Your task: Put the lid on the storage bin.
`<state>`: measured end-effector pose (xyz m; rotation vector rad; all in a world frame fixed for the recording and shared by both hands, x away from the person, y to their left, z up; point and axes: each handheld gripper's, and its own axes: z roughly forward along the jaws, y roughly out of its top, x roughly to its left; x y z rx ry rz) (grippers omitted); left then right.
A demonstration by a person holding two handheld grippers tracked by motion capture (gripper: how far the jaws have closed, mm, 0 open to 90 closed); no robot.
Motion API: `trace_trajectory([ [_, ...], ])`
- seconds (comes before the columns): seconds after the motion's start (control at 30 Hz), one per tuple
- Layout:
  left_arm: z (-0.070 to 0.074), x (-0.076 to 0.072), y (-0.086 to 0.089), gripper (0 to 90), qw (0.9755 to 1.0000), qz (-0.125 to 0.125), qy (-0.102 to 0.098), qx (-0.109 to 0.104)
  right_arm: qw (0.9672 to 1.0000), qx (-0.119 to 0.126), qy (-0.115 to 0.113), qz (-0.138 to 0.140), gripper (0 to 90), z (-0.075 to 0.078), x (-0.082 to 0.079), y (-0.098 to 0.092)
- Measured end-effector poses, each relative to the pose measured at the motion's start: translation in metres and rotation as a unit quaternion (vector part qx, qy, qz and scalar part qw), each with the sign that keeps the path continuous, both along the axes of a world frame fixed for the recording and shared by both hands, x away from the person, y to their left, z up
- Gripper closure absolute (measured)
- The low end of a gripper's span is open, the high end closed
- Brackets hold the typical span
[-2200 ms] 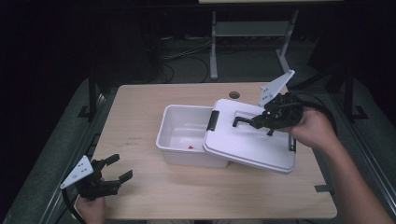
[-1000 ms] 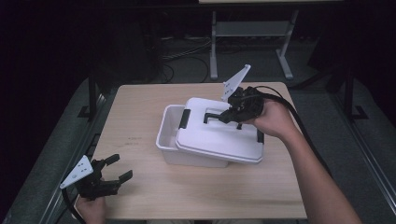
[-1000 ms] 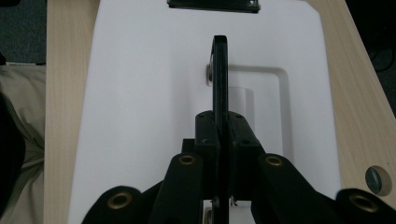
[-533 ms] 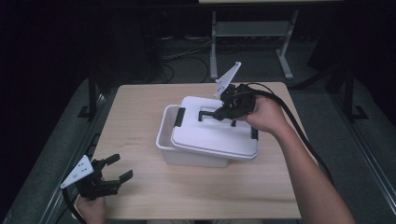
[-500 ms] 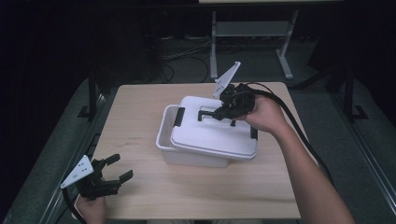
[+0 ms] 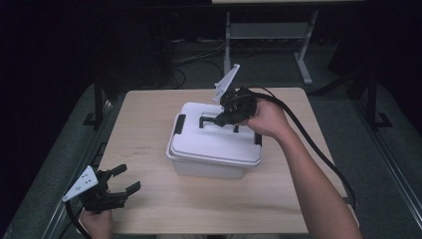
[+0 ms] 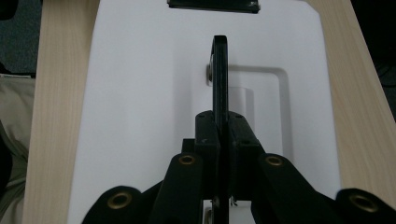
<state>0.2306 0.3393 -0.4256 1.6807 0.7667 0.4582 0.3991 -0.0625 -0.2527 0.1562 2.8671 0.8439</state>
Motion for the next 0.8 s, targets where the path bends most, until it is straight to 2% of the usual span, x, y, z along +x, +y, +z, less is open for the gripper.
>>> trace_trajectory([
  [0.47, 0.0, 0.0, 0.001, 15.7, 1.0, 0.0, -0.001, -0.002, 0.9998, -0.002, 0.007, 0.016, 84.4, -0.015, 0.012, 0.023],
  [0.8, 0.0, 0.0, 0.003, 15.7, 1.0, 0.002, -0.002, -0.005, 0.9999, 0.001, 0.009, 0.011, 84.3, -0.017, 0.019, 0.025],
])
